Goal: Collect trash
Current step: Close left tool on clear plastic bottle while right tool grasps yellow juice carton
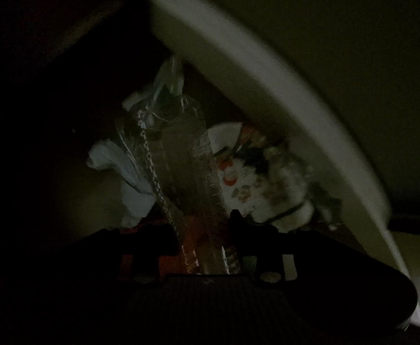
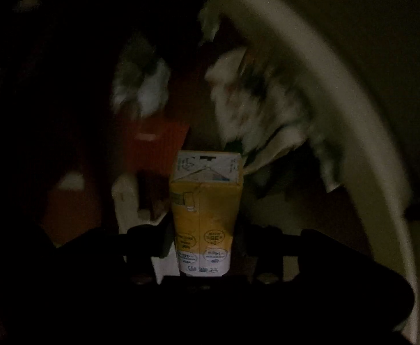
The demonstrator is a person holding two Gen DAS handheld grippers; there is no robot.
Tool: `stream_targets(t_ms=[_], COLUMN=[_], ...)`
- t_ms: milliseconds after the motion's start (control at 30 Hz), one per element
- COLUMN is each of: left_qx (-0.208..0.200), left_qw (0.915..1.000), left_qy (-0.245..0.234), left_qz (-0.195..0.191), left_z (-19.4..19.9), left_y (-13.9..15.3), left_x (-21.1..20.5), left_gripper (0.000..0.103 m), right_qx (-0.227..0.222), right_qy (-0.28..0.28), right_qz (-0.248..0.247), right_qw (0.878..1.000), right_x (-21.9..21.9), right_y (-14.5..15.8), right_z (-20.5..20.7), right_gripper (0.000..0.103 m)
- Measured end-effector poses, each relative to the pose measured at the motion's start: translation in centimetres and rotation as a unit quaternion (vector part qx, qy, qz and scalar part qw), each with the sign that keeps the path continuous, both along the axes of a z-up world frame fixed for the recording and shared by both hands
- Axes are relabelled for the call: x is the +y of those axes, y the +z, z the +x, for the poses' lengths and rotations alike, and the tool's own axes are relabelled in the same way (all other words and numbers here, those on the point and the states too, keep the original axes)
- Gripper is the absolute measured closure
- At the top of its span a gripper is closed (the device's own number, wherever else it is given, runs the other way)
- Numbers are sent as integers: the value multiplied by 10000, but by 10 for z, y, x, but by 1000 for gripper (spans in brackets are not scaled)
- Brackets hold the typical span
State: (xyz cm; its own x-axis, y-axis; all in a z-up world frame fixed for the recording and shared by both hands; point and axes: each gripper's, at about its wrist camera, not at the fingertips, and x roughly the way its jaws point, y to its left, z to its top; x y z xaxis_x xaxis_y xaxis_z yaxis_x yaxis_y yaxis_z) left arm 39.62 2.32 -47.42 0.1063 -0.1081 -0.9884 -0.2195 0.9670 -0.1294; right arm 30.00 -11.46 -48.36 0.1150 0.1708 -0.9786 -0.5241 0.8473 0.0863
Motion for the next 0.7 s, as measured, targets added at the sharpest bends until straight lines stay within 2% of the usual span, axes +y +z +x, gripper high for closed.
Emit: stream_targets(t_ms=[33, 167, 400, 533, 700], left_qx=[-77, -620, -1694, -2184, -2697], left_qw=[10000, 9980, 9853, 9756, 9627], left_qy=[-12, -124, -214, -199, -57], left_qz=[-15, -12, -45, 75, 210], left_z=[-2, -7, -36, -66, -99], left_y=[13, 95, 241, 318, 391], left_x=[0, -4, -1, 12, 35], left_gripper=[70, 70, 70, 70, 70], right_qx=[-140, -702, -1657, -2272, -2963], right_qy=[-42, -175, -176, -34, 292], right_qz=[51, 296, 776, 1087, 1411], right_qw=[9999, 9969, 9830, 9678, 9442], right_x=[-3, -4, -7, -3, 9], right_y=[17, 90, 221, 303, 389], right_z=[2, 2, -14, -27, -48], right_gripper=[62, 62, 62, 62, 62])
